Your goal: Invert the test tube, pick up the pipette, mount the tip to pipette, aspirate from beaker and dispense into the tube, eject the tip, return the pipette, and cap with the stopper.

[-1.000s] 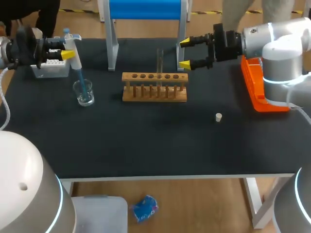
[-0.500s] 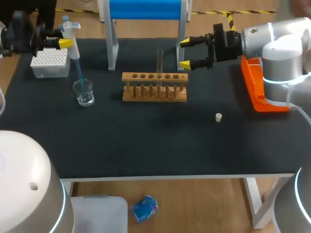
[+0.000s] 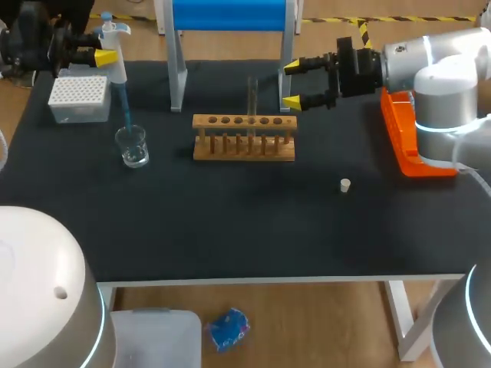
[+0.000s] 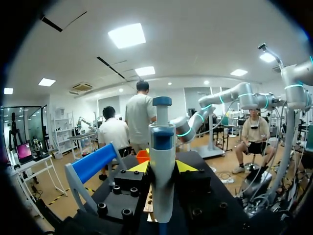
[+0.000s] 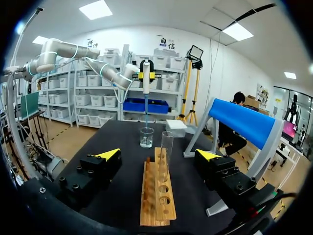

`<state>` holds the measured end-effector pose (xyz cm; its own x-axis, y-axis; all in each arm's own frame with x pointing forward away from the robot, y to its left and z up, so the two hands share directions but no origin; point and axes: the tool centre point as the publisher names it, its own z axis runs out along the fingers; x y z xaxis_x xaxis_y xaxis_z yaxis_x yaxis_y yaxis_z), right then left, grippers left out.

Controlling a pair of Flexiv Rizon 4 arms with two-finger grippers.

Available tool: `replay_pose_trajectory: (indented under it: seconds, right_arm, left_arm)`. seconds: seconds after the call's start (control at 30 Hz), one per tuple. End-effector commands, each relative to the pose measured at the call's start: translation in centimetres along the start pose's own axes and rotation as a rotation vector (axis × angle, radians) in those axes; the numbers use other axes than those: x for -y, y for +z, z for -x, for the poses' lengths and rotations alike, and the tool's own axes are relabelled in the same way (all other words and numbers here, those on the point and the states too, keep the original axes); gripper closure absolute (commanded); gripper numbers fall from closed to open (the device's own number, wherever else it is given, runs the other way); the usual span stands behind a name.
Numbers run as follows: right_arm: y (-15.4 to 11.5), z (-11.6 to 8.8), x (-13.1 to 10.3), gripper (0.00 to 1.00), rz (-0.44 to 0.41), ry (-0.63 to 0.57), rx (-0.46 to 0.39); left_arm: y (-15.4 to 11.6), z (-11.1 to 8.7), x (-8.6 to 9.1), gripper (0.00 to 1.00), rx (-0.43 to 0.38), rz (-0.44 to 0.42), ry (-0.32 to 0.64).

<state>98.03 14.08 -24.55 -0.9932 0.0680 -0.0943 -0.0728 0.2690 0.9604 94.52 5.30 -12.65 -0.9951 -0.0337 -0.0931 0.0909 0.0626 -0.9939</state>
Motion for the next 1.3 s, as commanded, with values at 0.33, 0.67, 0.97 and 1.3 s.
replay_pose_trajectory:
  seconds: [0.33, 0.67, 0.97, 1.3]
  right_arm:
    - [-0.1, 0.0, 0.0, 0.00, -0.001, 0.000, 0.000]
    - [-0.1, 0.0, 0.0, 0.00, -0.001, 0.000, 0.000]
    - [-0.1, 0.0, 0.0, 0.00, -0.001, 0.000, 0.000]
    - [-0.1, 0.0, 0.0, 0.00, -0.001, 0.000, 0.000]
  left_arm:
    - [0.0, -0.1, 0.1, 1.00, 0.002, 0.003, -0.001]
    - [1.2, 0.7, 3.7, 1.00, -0.025, -0.004, -0.005]
    - [6.9, 1.8, 9.2, 1.00, -0.037, 0.027, -0.026]
    - [11.2, 2.8, 10.8, 1.00, -0.040, 0.043, -0.063]
